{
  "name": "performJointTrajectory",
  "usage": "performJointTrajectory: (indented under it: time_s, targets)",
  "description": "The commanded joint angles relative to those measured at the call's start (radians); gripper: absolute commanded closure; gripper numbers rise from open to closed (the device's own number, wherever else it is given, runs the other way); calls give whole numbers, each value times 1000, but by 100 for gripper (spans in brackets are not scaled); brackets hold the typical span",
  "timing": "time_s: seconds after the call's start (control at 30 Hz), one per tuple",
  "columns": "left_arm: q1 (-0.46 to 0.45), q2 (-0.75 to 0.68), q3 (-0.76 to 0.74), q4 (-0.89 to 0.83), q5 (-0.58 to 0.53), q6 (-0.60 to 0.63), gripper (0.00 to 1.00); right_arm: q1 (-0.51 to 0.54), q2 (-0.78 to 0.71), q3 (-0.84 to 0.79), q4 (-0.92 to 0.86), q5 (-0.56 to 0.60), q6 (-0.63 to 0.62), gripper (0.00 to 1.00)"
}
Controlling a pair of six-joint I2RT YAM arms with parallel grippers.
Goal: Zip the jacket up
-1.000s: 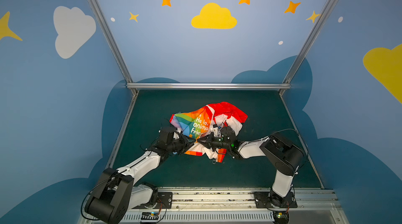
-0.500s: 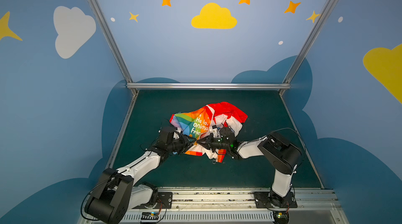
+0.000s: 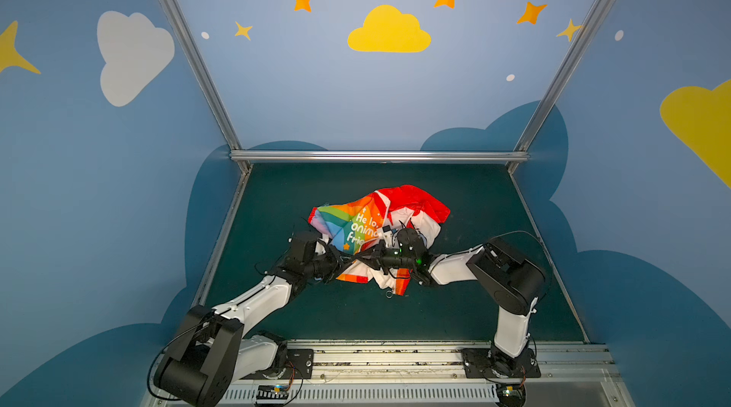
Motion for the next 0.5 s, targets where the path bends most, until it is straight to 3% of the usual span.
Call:
performJointTrajectory:
  time_s: [0.0,0.07,0.17,0.23,0.33,0.47]
  targets:
    - [-2,-6,-3,-11,4,12,95,0,15,24,7,-21,-17,100]
    - [-3,-6,-3,-16,3,15,97,0,2,12,7,-16,-19,98]
    - [-2,-15,9,-45,-4,33,97,-7,-50,-21,-42,10,-20,70]
    - [-2,-24,22,-79,-9,49,97,-12,-113,-45,-146,29,-41,63]
    - [-3,-42,31,-110,-14,57,97,-8,-274,-29,-564,95,-166,57]
    - [-2,-40,63,-141,-14,70,97,16,-468,58,-1162,280,-355,49]
